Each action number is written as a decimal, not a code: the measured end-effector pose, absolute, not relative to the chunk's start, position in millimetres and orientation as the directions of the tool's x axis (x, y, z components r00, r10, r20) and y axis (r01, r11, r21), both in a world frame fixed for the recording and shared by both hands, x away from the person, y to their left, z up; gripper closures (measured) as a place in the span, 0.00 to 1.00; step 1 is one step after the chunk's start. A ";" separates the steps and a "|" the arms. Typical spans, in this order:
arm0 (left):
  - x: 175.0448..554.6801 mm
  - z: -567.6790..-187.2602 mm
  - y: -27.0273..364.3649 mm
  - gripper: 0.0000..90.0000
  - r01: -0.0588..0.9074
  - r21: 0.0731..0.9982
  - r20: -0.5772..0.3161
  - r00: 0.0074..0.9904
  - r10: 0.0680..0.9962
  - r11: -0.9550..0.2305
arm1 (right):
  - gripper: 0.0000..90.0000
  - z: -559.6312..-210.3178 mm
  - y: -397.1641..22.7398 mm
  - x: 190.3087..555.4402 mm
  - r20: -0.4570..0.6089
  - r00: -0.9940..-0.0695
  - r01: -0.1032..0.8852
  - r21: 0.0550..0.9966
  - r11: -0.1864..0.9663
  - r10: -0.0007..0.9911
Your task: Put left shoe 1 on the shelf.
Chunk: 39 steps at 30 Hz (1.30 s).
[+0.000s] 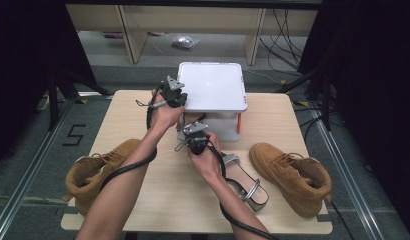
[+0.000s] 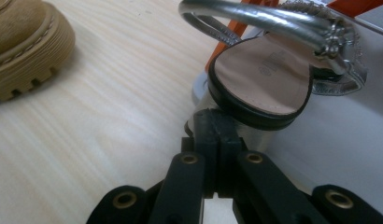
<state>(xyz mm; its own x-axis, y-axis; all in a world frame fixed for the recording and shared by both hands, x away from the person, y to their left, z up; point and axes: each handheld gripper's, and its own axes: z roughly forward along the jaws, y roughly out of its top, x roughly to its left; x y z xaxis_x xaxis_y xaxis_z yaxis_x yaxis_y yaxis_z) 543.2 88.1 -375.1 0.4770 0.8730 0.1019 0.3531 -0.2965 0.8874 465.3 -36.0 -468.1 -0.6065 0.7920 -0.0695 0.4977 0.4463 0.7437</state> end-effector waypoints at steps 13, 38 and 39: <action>543.2 -374.8 88.0 1.00 0.357 0.886 0.100 0.476 0.874 -0.296 | 1.00 -475.7 -27.0 485.1 -0.066 -0.580 0.519 0.738 0.431 0.812; 543.4 -375.2 88.4 1.00 0.356 0.889 0.091 0.477 0.874 -0.287 | 1.00 -486.5 -17.7 502.3 -0.096 -0.557 0.520 0.734 0.437 0.825; 543.4 -375.2 88.4 1.00 0.356 0.889 0.091 0.477 0.874 -0.287 | 1.00 -486.5 -17.7 502.3 -0.096 -0.557 0.520 0.734 0.437 0.825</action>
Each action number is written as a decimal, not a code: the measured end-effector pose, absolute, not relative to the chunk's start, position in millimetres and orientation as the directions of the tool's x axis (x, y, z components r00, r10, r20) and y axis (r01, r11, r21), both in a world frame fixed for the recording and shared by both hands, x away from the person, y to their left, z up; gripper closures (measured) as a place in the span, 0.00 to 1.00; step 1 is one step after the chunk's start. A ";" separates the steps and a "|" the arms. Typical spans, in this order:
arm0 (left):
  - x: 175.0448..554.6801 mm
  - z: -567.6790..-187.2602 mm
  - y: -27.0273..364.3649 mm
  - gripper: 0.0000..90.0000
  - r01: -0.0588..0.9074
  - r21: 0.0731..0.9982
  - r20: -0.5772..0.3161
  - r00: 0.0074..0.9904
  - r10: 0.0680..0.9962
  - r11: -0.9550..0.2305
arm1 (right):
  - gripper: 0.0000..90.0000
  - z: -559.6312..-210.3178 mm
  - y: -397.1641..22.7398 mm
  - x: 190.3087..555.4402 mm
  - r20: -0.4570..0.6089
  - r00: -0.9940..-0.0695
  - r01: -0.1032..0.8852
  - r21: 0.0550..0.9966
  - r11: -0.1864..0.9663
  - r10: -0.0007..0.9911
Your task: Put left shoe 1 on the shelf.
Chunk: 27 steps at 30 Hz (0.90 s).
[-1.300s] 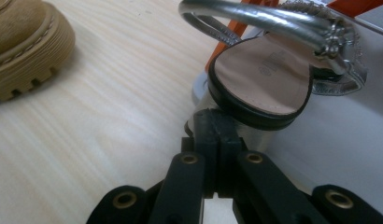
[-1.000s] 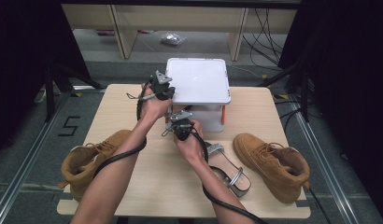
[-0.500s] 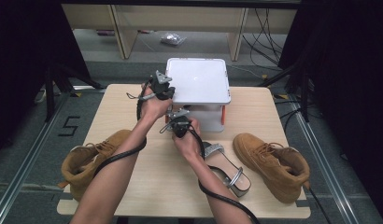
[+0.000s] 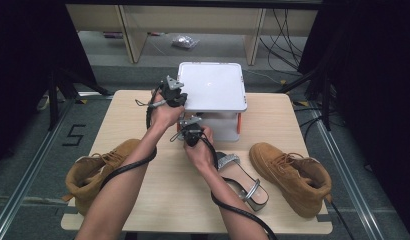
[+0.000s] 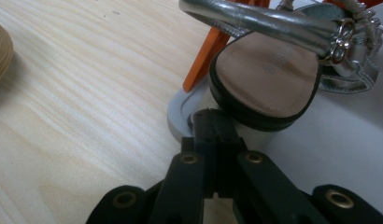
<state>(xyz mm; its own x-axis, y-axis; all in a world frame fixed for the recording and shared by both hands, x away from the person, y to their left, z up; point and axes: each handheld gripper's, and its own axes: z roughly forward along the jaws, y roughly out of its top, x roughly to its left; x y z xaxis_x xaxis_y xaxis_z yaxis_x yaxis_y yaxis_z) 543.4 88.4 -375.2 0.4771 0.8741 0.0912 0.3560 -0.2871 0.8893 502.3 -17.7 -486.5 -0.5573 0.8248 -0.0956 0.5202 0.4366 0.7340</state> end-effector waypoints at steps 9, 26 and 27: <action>543.5 -375.4 88.9 1.00 0.354 0.891 0.090 0.478 0.874 -0.285 | 1.00 -488.9 -18.4 505.4 -0.103 -0.560 0.522 0.727 0.447 0.822; 542.7 -377.5 89.2 1.00 0.338 0.898 0.096 0.477 0.874 -0.283 | 0.60 -450.4 -73.7 484.7 -0.084 -0.582 0.576 0.659 0.483 0.809; 543.0 -377.0 89.7 1.00 0.337 0.896 0.100 0.480 0.872 -0.288 | 0.60 -448.9 -78.8 483.4 -0.082 -0.584 0.585 0.647 0.488 0.808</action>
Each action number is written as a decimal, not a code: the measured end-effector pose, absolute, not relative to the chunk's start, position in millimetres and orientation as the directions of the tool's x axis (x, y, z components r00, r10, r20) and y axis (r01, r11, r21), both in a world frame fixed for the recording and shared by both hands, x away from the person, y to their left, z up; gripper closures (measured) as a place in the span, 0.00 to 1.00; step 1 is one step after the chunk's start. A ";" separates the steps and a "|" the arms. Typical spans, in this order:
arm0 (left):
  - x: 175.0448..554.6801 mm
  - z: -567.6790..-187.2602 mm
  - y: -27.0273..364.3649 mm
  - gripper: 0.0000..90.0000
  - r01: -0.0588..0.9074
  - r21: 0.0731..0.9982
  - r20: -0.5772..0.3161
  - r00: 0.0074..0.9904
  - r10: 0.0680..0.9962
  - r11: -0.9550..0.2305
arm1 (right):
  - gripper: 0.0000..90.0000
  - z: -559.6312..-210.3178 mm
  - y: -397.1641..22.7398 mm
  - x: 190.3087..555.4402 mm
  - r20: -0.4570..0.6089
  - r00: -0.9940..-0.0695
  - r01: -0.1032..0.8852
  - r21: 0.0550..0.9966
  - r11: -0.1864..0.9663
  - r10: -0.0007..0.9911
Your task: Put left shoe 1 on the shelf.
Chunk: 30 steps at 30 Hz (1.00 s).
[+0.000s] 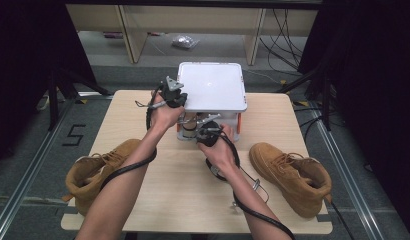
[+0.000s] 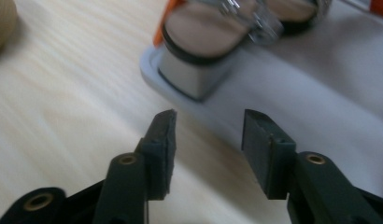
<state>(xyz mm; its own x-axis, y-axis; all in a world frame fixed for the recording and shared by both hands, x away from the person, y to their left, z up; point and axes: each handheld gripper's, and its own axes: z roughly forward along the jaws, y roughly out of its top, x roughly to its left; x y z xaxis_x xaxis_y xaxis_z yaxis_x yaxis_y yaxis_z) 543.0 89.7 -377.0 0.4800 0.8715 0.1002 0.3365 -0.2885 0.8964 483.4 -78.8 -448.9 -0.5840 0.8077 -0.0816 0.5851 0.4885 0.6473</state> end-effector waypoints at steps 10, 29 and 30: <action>541.4 -377.7 92.5 0.89 0.383 0.900 0.007 0.463 0.887 -0.207 | 0.50 -444.2 -129.8 467.6 -0.057 -0.601 0.667 0.514 0.539 0.798; 525.0 -365.3 93.8 0.66 0.348 0.924 -0.032 0.481 0.876 -0.158 | 0.50 -443.8 -194.7 408.4 0.081 -0.548 0.701 0.588 0.404 0.833; 525.0 -365.8 93.6 0.66 0.348 0.924 -0.032 0.481 0.876 -0.158 | 0.50 -442.7 -197.6 405.9 0.092 -0.545 0.706 0.587 0.397 0.833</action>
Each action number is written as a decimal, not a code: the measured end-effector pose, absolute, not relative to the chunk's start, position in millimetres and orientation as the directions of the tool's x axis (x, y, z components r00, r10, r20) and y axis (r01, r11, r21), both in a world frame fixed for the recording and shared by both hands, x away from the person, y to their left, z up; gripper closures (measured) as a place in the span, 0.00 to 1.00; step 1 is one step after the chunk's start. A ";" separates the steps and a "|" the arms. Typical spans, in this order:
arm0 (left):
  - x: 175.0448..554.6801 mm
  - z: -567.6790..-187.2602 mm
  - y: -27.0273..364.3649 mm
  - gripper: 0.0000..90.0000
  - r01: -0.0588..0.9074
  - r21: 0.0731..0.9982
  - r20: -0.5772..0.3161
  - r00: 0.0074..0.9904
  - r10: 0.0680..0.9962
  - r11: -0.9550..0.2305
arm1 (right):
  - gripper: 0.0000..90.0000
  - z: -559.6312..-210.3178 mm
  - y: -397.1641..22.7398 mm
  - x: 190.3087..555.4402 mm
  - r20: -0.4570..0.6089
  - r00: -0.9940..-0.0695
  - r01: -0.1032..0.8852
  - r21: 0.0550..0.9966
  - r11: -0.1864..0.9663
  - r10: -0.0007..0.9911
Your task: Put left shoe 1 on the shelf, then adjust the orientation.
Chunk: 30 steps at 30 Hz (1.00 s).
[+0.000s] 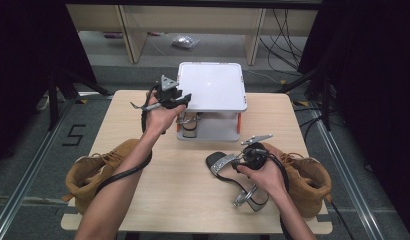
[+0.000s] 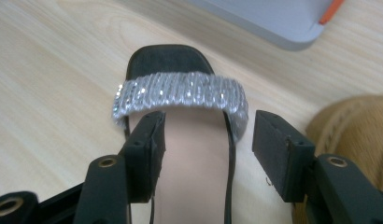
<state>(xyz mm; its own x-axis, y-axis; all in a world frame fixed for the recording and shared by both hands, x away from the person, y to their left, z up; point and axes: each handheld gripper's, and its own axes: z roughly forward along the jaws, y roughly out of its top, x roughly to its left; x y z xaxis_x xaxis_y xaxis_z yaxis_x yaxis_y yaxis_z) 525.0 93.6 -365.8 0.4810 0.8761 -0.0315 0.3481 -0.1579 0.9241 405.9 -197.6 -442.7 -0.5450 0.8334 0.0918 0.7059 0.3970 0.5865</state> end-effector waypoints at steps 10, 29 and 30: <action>531.1 -372.0 91.4 0.77 0.381 0.910 -0.048 0.488 0.872 -0.163 | 0.50 -432.6 -218.3 391.2 0.133 -0.522 0.755 0.533 0.383 0.842; 538.9 -380.3 83.7 0.99 0.372 0.907 -0.004 0.479 0.878 -0.199 | 0.39 -434.0 -207.6 391.1 0.120 -0.639 0.739 0.370 0.563 0.760; 539.1 -380.0 83.8 0.99 0.375 0.905 -0.005 0.480 0.877 -0.200 | 0.38 -436.4 -203.7 393.2 0.123 -0.635 0.749 0.342 0.568 0.763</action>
